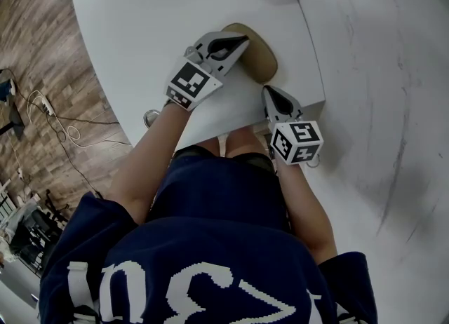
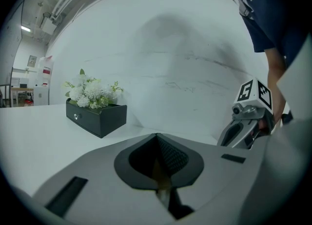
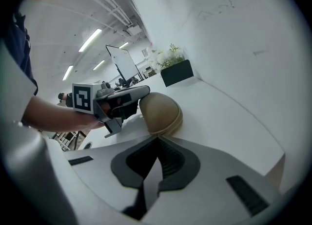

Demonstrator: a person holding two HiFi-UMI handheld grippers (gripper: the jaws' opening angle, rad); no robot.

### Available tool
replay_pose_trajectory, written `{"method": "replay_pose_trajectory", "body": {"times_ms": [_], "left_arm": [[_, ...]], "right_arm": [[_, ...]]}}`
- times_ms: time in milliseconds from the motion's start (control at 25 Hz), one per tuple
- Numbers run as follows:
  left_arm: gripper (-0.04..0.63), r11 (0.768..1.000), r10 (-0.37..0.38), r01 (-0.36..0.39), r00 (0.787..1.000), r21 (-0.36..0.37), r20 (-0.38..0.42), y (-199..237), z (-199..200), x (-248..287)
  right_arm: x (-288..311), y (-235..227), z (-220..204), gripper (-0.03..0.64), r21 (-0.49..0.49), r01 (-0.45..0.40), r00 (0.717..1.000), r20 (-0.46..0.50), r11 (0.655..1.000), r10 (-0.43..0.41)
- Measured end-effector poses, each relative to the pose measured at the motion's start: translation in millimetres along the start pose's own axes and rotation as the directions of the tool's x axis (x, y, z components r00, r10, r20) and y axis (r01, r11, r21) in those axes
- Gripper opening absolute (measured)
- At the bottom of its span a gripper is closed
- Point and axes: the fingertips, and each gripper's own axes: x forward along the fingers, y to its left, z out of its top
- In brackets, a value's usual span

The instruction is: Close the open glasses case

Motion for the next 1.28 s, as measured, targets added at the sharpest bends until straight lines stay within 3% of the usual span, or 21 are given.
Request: {"method": "replay_pose_trajectory", "body": {"times_ms": [240, 480, 640, 800, 880, 1000, 1280], "left_arm": [[0.012, 1.000, -0.005, 0.005, 1.000, 0.017, -0.004, -1.2, -0.7, 2.2], [0.012, 1.000, -0.019, 0.019, 1.000, -0.016, 0.002, 0.3, 0.5, 3.3], [0.014, 0.998, -0.021, 0.020, 1.000, -0.065, -0.017, -0.5, -1.0, -3.3], [0.014, 0.986, 0.090, -0.098, 0.994, -0.137, -0.063, -1.4, -6.2, -24.2], [0.014, 0.977, 0.131, -0.139, 0.989, -0.159, -0.061, -4.1, -10.3, -35.7], [0.012, 0.975, 0.175, -0.178, 0.984, -0.136, -0.033, -1.2, -13.0, -42.7], [0.012, 0.982, 0.162, -0.160, 0.987, -0.101, 0.003, -3.9, -13.9, -42.2]], "right_arm": [[-1.7, -37.4, 17.3, 0.021, -0.023, 0.081, 0.997, 0.023, 0.996, -0.080], [21.9, -59.9, 54.3, 0.021, -0.136, 0.037, 0.999, 0.017, 0.990, -0.035], [15.2, -39.3, 39.6, 0.021, -0.189, -0.074, 0.996, -0.064, 0.979, 0.063], [13.5, 29.3, -1.0, 0.021, -0.164, -0.268, 0.955, -0.172, 0.949, 0.240], [18.4, 54.0, -11.6, 0.021, -0.139, -0.312, 0.941, -0.178, 0.940, 0.286], [22.2, 57.9, -11.8, 0.021, -0.146, -0.296, 0.949, -0.157, 0.944, 0.273], [36.8, 26.6, 20.8, 0.021, -0.234, -0.223, 0.973, -0.112, 0.946, 0.202]]}}
